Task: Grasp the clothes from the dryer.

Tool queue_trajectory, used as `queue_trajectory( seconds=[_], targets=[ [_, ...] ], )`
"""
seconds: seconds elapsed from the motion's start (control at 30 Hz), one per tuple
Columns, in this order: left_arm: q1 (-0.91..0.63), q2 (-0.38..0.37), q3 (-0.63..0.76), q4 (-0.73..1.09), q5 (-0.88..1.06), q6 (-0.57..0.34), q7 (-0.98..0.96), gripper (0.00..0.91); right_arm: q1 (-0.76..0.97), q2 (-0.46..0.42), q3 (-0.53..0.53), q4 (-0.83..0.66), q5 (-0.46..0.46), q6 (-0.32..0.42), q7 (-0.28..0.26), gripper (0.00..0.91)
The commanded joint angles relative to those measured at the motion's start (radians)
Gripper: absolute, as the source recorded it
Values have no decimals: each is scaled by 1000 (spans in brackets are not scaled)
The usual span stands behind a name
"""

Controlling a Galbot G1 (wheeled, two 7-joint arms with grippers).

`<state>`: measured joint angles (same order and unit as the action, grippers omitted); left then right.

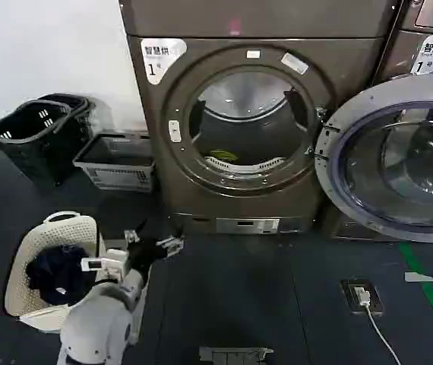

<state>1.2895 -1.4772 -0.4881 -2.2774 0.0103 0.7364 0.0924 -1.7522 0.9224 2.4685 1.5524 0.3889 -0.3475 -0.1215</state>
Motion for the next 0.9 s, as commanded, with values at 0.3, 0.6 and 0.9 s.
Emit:
queue_trajectory(
  seconds=[0.3, 0.6, 0.9],
  targets=[
    [11, 3, -1, -6, 3, 49, 2, 907, 7, -5, -31, -7, 31, 70, 44, 907],
    [8, 3, 0, -7, 2, 49, 0, 907, 13, -7, -41, -3, 35, 57, 51, 907],
    [9, 3, 3, -3, -1, 49, 1, 907, 17, -10, -51, -1, 43, 53, 56, 907]
  ],
)
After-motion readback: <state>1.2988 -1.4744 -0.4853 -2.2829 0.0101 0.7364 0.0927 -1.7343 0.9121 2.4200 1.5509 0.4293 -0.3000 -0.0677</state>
